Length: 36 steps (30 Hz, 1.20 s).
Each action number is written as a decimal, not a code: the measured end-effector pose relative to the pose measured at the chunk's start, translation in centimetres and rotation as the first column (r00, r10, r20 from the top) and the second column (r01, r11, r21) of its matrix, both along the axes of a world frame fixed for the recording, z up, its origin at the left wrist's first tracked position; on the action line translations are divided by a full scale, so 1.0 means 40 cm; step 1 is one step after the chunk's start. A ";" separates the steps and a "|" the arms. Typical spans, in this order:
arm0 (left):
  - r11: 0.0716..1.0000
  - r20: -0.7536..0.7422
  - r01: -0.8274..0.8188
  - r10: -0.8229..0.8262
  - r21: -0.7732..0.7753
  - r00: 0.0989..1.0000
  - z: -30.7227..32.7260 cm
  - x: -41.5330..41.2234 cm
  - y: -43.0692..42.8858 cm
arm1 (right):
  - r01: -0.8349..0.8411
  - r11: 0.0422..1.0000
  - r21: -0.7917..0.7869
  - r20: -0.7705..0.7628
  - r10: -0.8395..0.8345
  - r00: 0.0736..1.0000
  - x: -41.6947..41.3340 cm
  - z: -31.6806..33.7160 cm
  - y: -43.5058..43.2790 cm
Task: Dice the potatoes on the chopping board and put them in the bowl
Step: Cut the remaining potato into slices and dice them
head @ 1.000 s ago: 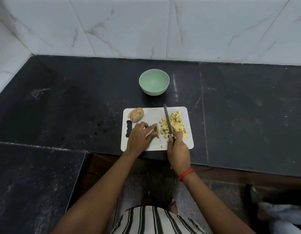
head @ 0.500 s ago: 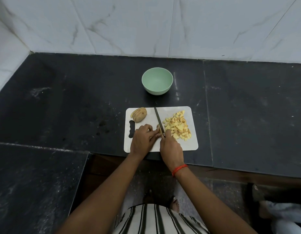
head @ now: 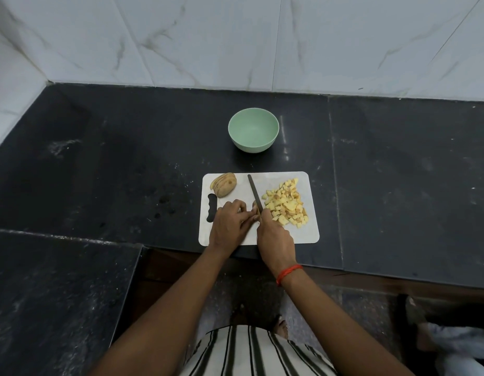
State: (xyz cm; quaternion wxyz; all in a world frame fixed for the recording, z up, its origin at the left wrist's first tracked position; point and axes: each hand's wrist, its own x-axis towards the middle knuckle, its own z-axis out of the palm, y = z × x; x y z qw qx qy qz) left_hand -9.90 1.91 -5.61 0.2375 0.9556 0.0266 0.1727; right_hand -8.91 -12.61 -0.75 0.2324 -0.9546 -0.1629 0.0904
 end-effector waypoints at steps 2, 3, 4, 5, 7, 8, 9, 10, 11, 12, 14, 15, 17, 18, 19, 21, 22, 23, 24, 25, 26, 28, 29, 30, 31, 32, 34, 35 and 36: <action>1.000 0.001 0.000 0.000 -0.001 1.000 0.003 0.000 0.001 | -0.006 1.000 -0.011 -0.007 0.006 1.000 -0.001 0.005 0.001; 1.000 -0.001 -0.001 0.001 0.001 1.000 0.004 0.000 0.000 | -0.008 1.000 -0.021 -0.006 0.007 1.000 -0.002 0.008 0.002; 1.000 -0.002 -0.003 0.003 0.004 1.000 0.004 0.000 -0.002 | -0.006 1.000 -0.030 -0.008 0.006 1.000 -0.003 0.009 0.003; 1.000 -0.003 -0.008 0.008 0.006 1.000 0.005 0.000 -0.003 | -0.004 0.999 -0.036 -0.011 0.004 1.000 -0.004 0.011 0.003; 1.000 -0.008 -0.017 0.018 0.003 1.000 0.006 0.001 -0.002 | -0.001 0.999 -0.042 -0.021 0.000 1.000 -0.008 0.014 0.003; 1.000 -0.010 -0.019 0.019 0.005 1.000 0.006 0.001 -0.002 | -0.001 0.999 -0.041 -0.023 0.001 1.000 -0.009 0.014 0.003; 1.000 -0.012 -0.020 0.020 0.011 1.000 0.006 0.001 -0.003 | -0.004 0.999 -0.039 -0.022 0.003 1.000 -0.011 0.013 0.003; 1.000 -0.013 -0.023 0.023 0.017 1.000 0.006 0.002 -0.004 | -0.005 0.999 -0.039 -0.019 0.004 1.000 -0.014 0.012 0.003; 0.999 -0.011 -0.028 0.028 0.021 1.000 0.005 0.002 -0.003 | -0.003 0.999 -0.040 -0.016 0.003 1.000 -0.019 0.012 0.004; 0.999 -0.005 -0.032 0.032 0.021 0.999 0.005 0.002 -0.003 | -0.002 0.999 -0.047 -0.011 0.001 1.000 -0.022 0.012 0.004; 0.999 -0.006 -0.036 0.036 0.017 0.999 0.006 0.001 -0.005 | -0.007 0.997 -0.081 0.009 0.008 1.000 -0.025 0.015 0.006; 0.999 -0.010 -0.037 0.037 0.018 0.999 0.007 0.001 -0.005 | -0.012 0.995 -0.098 0.017 0.014 1.000 -0.026 0.019 0.006; 0.999 -0.008 -0.038 0.038 0.027 0.999 0.006 0.000 -0.006 | -0.017 0.992 -0.122 0.019 0.019 1.000 -0.029 0.025 0.005; 0.999 -0.007 -0.039 0.039 0.034 0.999 0.005 0.000 -0.005 | -0.016 0.991 -0.131 0.021 0.019 1.000 -0.031 0.026 0.007; 0.998 -0.008 -0.041 0.041 0.043 0.999 0.005 0.000 -0.004 | -0.015 0.989 -0.146 0.025 0.019 1.000 -0.032 0.026 0.009; 0.998 -0.019 -0.042 0.043 0.047 0.999 0.003 -0.001 -0.002 | -0.013 0.984 -0.178 0.034 0.019 0.999 -0.035 0.025 0.014; 0.998 -0.020 -0.041 0.042 0.045 0.999 0.003 -0.002 -0.002 | -0.015 0.981 -0.194 0.035 0.022 0.999 -0.038 0.024 0.016; 0.998 -0.017 -0.039 0.040 0.041 0.999 0.002 -0.001 -0.003 | -0.017 0.978 -0.208 0.032 0.024 0.999 -0.040 0.024 0.017; 0.999 -0.013 -0.039 0.039 0.038 0.999 0.003 -0.001 -0.005 | -0.019 0.976 -0.217 0.029 0.025 0.999 -0.042 0.024 0.018; 0.999 -0.009 -0.039 0.039 0.036 0.999 0.003 0.000 -0.005 | -0.022 0.975 -0.221 0.030 0.029 0.999 -0.043 0.024 0.018; 0.999 -0.006 -0.039 0.039 0.039 0.999 0.003 0.000 -0.004 | -0.023 0.975 -0.221 0.034 0.032 0.999 -0.044 0.024 0.018; 0.998 -0.001 -0.036 0.036 0.054 0.999 0.001 0.002 -0.001 | -0.023 0.976 -0.218 0.041 0.033 0.999 -0.046 0.023 0.018; 0.998 -0.002 -0.036 0.036 0.057 0.999 0.000 0.003 -0.001 | -0.023 0.975 -0.222 0.037 0.032 0.999 -0.046 0.023 0.019; 0.998 -0.004 -0.035 0.035 0.056 0.999 -0.001 0.002 -0.001 | -0.023 0.972 -0.235 0.034 0.032 0.999 -0.049 0.022 0.018; 0.998 -0.002 -0.036 0.036 0.053 0.999 -0.002 0.002 -0.003 | -0.025 0.969 -0.246 0.032 0.034 0.999 -0.051 0.021 0.017; 0.998 0.000 -0.039 0.039 0.049 0.999 -0.002 -0.001 -0.004 | -0.024 0.967 -0.255 0.023 0.031 0.999 -0.061 0.019 0.014; 0.998 -0.006 -0.035 0.036 0.045 0.999 0.000 0.001 -0.002 | -0.028 0.963 -0.267 -0.008 0.027 1.000 -0.082 0.017 0.001; 0.999 -0.012 -0.031 0.032 0.045 0.999 0.000 0.002 -0.002 | -0.032 0.961 -0.273 -0.015 0.029 0.999 -0.095 0.014 -0.009; 0.998 -0.019 -0.028 0.029 0.050 0.999 0.001 0.003 -0.002 | -0.035 0.961 -0.275 -0.017 0.031 0.999 -0.110 0.010 -0.021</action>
